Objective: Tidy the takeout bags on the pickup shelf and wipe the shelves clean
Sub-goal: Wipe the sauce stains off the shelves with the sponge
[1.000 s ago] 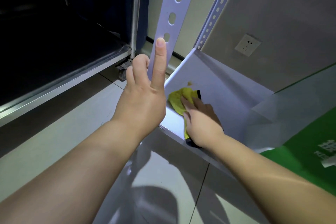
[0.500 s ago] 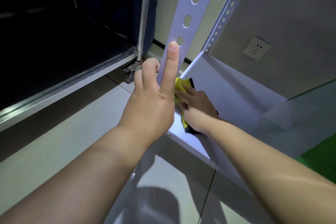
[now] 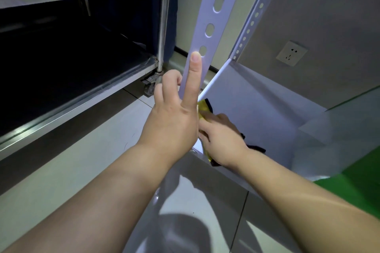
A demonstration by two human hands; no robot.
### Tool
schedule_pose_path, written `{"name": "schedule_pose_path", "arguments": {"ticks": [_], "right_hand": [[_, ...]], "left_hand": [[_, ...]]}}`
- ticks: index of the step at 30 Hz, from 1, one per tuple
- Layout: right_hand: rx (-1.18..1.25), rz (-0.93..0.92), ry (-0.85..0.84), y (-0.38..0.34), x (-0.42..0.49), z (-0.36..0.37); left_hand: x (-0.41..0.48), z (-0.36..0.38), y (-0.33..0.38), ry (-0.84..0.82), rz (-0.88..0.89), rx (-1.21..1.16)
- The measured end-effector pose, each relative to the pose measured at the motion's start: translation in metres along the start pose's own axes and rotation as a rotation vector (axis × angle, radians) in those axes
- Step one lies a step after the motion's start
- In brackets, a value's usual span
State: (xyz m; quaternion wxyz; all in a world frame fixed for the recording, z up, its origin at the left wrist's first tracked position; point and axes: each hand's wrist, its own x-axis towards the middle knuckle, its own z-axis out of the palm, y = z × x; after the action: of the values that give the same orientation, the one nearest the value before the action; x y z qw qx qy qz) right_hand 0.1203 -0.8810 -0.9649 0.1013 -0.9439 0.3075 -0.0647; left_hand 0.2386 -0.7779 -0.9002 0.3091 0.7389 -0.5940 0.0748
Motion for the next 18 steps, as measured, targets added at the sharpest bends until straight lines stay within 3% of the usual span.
{"name": "schedule_pose_path", "arguments": {"ticks": [2,5,8,11,14,18], "right_hand": [[-0.031,0.151,-0.02,0.02,-0.013,-0.006],[-0.123,0.657,-0.019,0.05,-0.01,-0.012],[-0.138,0.84,0.019,0.043,0.004,-0.01],[-0.132,0.76,-0.083,0.027,0.001,-0.004],[-0.204,0.519,-0.014,0.011,-0.029,0.001],[-0.049,0.331,0.013,-0.01,-0.068,-0.005]], "left_hand": [[0.0,-0.001,0.001,-0.008,0.001,0.027],[0.0,0.001,0.001,-0.027,-0.022,0.063],[0.0,0.004,0.002,-0.006,-0.035,0.07],[-0.001,0.003,0.004,0.008,-0.036,0.044],[-0.002,0.005,0.005,-0.001,-0.071,0.094],[0.0,0.0,0.015,-0.084,-0.167,0.078]]}}
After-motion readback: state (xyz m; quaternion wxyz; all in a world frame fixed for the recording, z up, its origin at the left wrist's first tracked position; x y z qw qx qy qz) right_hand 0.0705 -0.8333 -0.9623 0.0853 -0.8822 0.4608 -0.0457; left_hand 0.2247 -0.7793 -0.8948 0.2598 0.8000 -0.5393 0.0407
